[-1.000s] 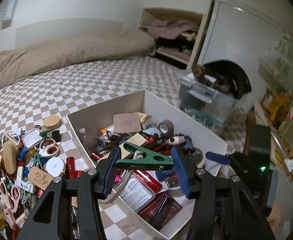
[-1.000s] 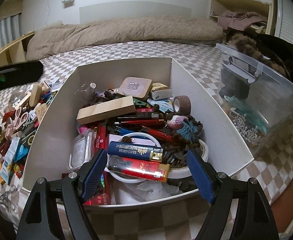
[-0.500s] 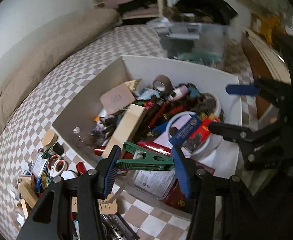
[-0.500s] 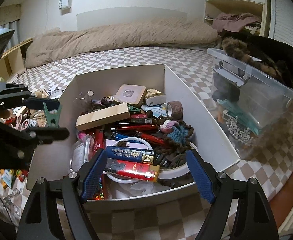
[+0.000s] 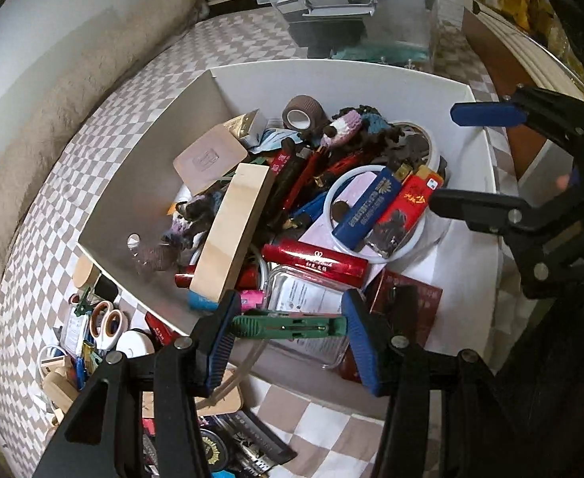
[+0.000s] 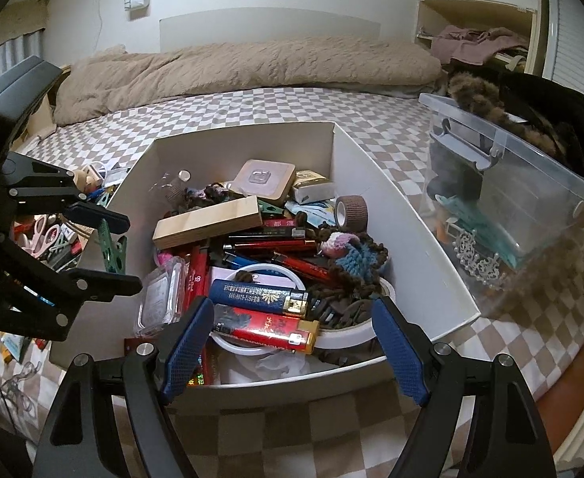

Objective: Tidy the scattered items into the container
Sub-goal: 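Release the green clip into the white box with the left gripper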

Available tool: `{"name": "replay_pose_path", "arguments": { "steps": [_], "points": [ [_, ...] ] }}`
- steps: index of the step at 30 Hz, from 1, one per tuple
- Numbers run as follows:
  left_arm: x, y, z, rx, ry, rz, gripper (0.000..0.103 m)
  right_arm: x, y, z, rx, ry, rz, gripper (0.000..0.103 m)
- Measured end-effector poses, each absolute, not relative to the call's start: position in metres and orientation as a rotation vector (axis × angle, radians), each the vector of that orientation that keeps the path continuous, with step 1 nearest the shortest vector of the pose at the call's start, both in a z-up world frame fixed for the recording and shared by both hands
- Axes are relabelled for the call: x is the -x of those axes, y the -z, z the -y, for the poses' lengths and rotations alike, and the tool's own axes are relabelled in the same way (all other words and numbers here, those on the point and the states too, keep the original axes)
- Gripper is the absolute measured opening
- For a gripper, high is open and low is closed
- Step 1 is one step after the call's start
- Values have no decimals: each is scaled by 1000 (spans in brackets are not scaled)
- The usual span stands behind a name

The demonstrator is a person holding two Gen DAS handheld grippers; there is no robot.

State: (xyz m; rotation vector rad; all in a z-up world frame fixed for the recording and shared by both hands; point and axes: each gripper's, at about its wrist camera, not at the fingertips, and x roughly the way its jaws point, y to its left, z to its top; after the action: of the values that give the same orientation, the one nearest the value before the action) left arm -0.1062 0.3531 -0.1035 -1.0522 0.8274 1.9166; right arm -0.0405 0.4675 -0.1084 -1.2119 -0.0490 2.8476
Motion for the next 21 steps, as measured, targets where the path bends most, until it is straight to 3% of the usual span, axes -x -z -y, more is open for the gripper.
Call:
{"name": "replay_pose_path", "arguments": {
  "steps": [1,2,4,15,21],
  "points": [
    [106,104,-353,1054,-1915,-832,65,40,108,-468,1214,-2847,51,82],
    [105,103,-353,1050,-1919,-833,85,40,109,-467,1214,-2847,52,82],
    [104,101,-353,1037,-1938,-831,94,40,108,-467,1215,-2848,55,82],
    [103,99,-348,1049,-2000,-791,95,40,108,-464,1212,-2853,67,82],
    [104,97,-341,1063,-2049,-702,102,40,108,-463,1203,-2860,80,82]
  ]
}}
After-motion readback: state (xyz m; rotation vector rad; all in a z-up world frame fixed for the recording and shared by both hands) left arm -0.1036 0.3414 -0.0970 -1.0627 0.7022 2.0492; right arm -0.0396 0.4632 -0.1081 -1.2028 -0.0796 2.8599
